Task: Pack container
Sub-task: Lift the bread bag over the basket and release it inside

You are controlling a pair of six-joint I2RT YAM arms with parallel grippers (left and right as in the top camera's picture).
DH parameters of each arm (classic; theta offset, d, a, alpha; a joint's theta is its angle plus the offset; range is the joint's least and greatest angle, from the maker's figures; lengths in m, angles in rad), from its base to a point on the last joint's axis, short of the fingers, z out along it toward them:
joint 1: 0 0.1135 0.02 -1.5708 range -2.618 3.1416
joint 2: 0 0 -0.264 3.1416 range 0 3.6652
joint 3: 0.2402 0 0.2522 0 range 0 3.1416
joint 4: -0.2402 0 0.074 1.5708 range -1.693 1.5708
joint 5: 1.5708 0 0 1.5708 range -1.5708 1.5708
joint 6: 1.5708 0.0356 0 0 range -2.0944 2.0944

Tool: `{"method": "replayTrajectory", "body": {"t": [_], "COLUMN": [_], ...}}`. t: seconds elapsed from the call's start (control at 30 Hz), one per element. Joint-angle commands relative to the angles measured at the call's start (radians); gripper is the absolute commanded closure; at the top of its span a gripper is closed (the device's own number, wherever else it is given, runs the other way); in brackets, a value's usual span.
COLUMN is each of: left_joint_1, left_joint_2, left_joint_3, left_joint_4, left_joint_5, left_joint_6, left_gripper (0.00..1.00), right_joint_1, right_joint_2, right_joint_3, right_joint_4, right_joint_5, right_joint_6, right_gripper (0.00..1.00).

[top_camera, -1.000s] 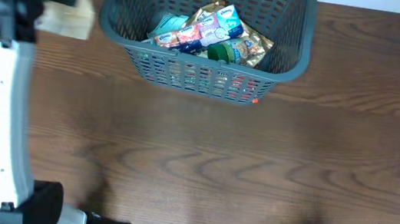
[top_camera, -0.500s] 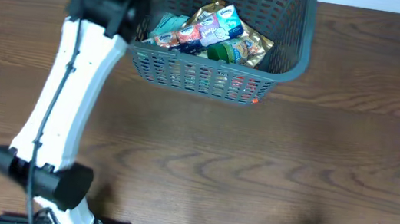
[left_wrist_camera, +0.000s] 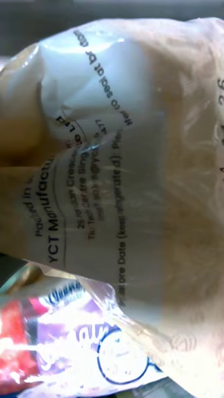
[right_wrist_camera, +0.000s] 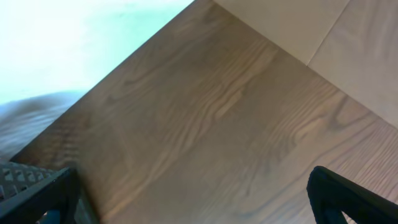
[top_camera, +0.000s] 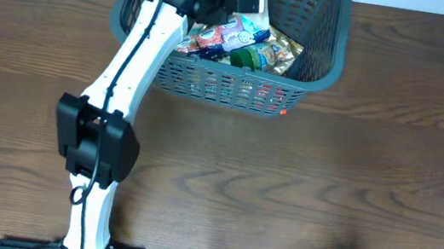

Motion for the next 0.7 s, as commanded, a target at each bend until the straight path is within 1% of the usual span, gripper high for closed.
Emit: {"method": "replayTrajectory", "body": {"t": [0.0, 0.03, 0.07, 0.1, 0.13, 0.23, 0.3, 0.37, 0.43, 0.5, 0.67], "left_joint_1": [0.000, 0.000, 0.000, 0.000, 0.000, 0.000, 0.000, 0.000, 0.006, 0.023, 0.096], "left_joint_2": [0.019, 0.023, 0.025, 0.025, 0.024, 0.014, 0.002, -0.022, -0.055, -0.098, -0.229], "left_joint_3": [0.004, 0.004, 0.004, 0.004, 0.004, 0.004, 0.005, 0.005, 0.005, 0.006, 0.006], "left_joint_4": [-0.005, -0.004, -0.008, -0.007, -0.005, 0.001, 0.007, 0.021, 0.036, 0.037, 0.004], "left_joint_5": [0.007, 0.007, 0.007, 0.007, 0.007, 0.004, -0.035, -0.082, -0.116, -0.118, -0.118], "left_joint_6": [-0.029, -0.055, -0.064, -0.072, -0.082, -0.107, -0.163, -0.280, -0.416, -0.527, -0.786], "left_gripper": [0.92, 0.85, 0.68, 0.42, 0.01, 0.02, 0.02, 0.02, 0.02, 0.01, 0.01], "right_joint_1": [-0.006, -0.006, -0.006, -0.006, -0.006, -0.006, -0.006, 0.004, 0.028, 0.074, 0.221], "right_joint_2": [-0.005, -0.005, -0.005, -0.005, -0.005, -0.005, -0.005, -0.002, 0.004, 0.018, 0.086], "right_joint_3": [-0.001, -0.001, -0.001, -0.001, -0.001, -0.001, -0.001, -0.001, -0.001, -0.001, -0.001], "right_joint_4": [-0.002, -0.002, -0.002, -0.002, -0.002, -0.002, 0.004, 0.024, 0.058, 0.106, 0.237], "right_joint_5": [-0.004, -0.004, -0.004, -0.004, -0.004, -0.004, -0.005, -0.005, -0.035, -0.086, -0.097], "right_joint_6": [-0.016, -0.016, -0.016, -0.016, -0.016, -0.016, -0.016, -0.018, -0.059, -0.104, -0.186], "right_gripper": [0.01, 0.01, 0.01, 0.01, 0.01, 0.01, 0.01, 0.01, 0.01, 0.01, 0.01]}}
